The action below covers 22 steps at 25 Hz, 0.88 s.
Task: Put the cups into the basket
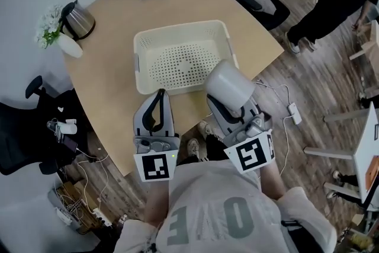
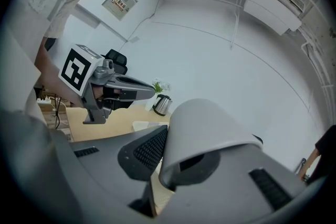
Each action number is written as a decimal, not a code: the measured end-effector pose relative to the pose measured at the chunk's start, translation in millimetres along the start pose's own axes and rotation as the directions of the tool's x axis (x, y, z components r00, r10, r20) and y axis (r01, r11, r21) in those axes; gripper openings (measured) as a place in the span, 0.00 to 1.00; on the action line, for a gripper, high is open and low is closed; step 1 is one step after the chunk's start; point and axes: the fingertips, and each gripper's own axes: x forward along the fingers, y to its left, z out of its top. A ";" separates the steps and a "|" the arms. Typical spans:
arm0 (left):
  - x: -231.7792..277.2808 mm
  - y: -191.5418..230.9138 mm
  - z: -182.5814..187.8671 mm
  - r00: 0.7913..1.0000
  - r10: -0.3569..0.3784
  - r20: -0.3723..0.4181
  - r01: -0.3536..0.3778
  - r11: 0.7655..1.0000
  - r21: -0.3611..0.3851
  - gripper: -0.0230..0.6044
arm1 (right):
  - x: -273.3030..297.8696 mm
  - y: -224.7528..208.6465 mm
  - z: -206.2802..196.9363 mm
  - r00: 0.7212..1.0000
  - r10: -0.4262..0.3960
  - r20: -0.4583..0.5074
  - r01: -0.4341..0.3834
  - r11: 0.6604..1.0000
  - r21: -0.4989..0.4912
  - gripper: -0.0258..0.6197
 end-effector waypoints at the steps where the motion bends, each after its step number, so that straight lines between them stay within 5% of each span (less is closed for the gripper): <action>1: 8.8 1.8 -1.6 1.000 0.008 0.001 -0.008 1.000 0.002 0.05 | 5.8 -8.3 -2.6 1.000 0.000 0.001 0.000 1.000 -0.004 0.09; 11: 99.0 5.9 -9.1 0.996 0.093 0.010 -0.093 0.995 0.025 0.05 | 54.0 -82.2 -20.2 0.994 0.071 0.077 -0.069 0.997 -0.026 0.09; 22: 110.7 36.0 -24.5 0.989 0.144 -0.032 -0.143 0.990 0.014 0.05 | 103.3 -96.7 -24.8 0.986 0.156 0.051 -0.153 0.986 -0.061 0.09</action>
